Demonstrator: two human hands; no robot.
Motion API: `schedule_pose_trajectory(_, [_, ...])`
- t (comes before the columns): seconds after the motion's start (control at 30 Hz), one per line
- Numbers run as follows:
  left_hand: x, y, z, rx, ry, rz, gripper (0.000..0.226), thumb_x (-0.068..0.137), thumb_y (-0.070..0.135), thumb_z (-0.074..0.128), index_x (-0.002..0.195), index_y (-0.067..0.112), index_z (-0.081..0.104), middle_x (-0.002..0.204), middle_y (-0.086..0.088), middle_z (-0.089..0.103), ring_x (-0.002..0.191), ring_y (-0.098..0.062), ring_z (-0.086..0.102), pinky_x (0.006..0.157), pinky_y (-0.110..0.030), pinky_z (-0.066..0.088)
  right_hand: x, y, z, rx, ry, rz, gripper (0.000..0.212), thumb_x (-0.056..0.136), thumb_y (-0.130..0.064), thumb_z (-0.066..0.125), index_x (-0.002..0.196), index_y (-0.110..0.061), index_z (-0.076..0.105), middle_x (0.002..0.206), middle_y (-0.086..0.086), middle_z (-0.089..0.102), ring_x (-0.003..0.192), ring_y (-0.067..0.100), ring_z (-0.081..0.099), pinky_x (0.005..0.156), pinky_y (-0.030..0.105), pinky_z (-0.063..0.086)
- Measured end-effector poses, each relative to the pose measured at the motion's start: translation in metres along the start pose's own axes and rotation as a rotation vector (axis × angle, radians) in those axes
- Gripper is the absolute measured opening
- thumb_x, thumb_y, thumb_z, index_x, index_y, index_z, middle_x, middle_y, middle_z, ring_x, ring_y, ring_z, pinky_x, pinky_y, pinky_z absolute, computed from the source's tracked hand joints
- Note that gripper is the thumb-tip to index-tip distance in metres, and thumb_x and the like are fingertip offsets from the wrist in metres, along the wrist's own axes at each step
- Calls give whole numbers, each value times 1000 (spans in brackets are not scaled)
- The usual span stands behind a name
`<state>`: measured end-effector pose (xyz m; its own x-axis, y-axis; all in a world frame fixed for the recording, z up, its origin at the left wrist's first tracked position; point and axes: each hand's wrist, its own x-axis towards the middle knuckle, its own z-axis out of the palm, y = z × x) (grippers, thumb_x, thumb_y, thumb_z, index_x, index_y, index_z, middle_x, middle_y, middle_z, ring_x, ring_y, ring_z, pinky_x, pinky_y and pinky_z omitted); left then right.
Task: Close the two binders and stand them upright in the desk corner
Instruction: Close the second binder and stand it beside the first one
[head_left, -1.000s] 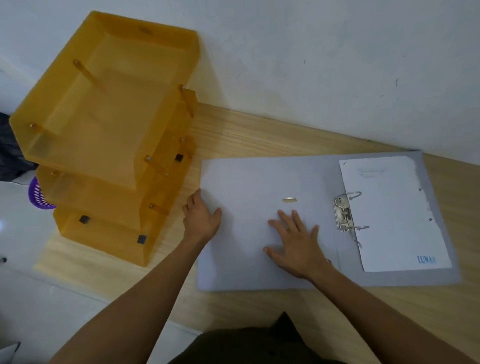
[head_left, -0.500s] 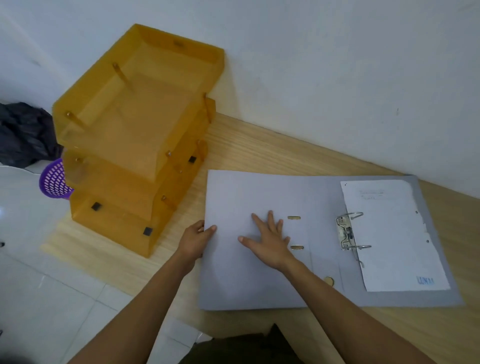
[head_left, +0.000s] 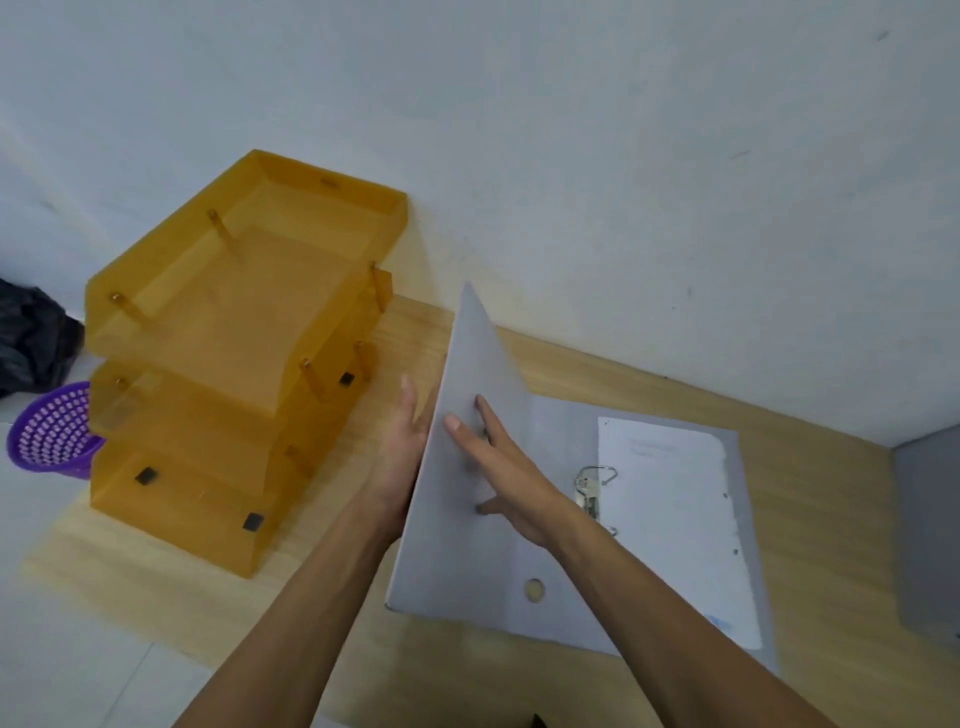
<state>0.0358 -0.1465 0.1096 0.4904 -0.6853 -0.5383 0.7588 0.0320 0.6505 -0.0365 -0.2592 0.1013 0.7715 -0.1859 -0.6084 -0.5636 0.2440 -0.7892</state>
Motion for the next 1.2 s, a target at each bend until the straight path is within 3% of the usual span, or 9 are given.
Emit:
schedule_pose_trajectory(0.2, [21,-39,58,430,-21,114,37,106,45,28,132,32,51,129,8,55,119,-10,55,84,-26,50,-23,-18,-58,201,55,-1,95,73,-61,74,152,-21,40,147,5,51,125,36,58,86,52,59])
schedule_pose_trajectory(0.27, [34,-63,61,521,-61,101,45,104,53,29,141,38,48,146,10,53,127,-1,55,102,-29,47,-35,-26,-82,222,107,-37,79,79,-50,74,143,-10,49,129,10,59,102,34,65,74,45,60])
schedule_pose_trajectory(0.33, [45,-85,56,591,-90,38,64,97,64,34,157,42,24,165,13,28,146,-4,34,122,-39,27,-47,-32,-103,138,202,-88,58,89,-29,71,139,-9,50,119,11,64,92,30,68,67,40,60])
schedule_pose_trajectory(0.4, [52,-104,56,654,-29,-18,75,97,61,40,160,35,10,168,13,12,153,-10,19,125,-41,17,-58,-28,-127,3,310,-115,53,90,-8,66,139,-13,47,123,9,66,98,27,70,76,43,62])
schedule_pose_trajectory(0.5, [58,-119,54,664,95,-29,73,100,42,51,160,16,19,165,1,25,152,-20,27,122,-36,22,-74,-9,-157,-88,420,-120,53,85,1,66,131,-19,48,125,5,65,110,28,68,93,51,58])
schedule_pose_trajectory(0.63, [62,-130,49,707,196,-61,76,94,30,66,155,4,28,158,-9,38,145,-28,40,108,-31,36,-88,23,-202,-187,532,-153,64,79,4,71,135,-16,49,125,5,65,108,23,66,83,33,55])
schedule_pose_trajectory(0.83, [73,-153,49,665,181,-130,92,82,28,80,155,11,28,146,-11,53,125,-27,59,102,-41,49,-92,82,-258,-408,772,49,107,76,-9,80,161,-17,15,153,16,42,137,36,48,101,36,45])
schedule_pose_trajectory(1.03, [77,-176,65,741,130,-22,77,81,11,81,146,12,41,137,-8,60,102,-16,63,73,-15,51,-66,114,-246,-887,586,281,100,86,-25,68,163,-27,5,170,9,-21,157,36,-11,124,55,10])
schedule_pose_trajectory(1.2, [78,-187,73,761,149,16,92,67,26,84,147,16,39,133,-4,62,101,-8,64,83,-20,55,-46,133,-213,-901,325,157,94,92,-39,63,164,-26,4,171,5,-19,157,36,-14,125,54,5])
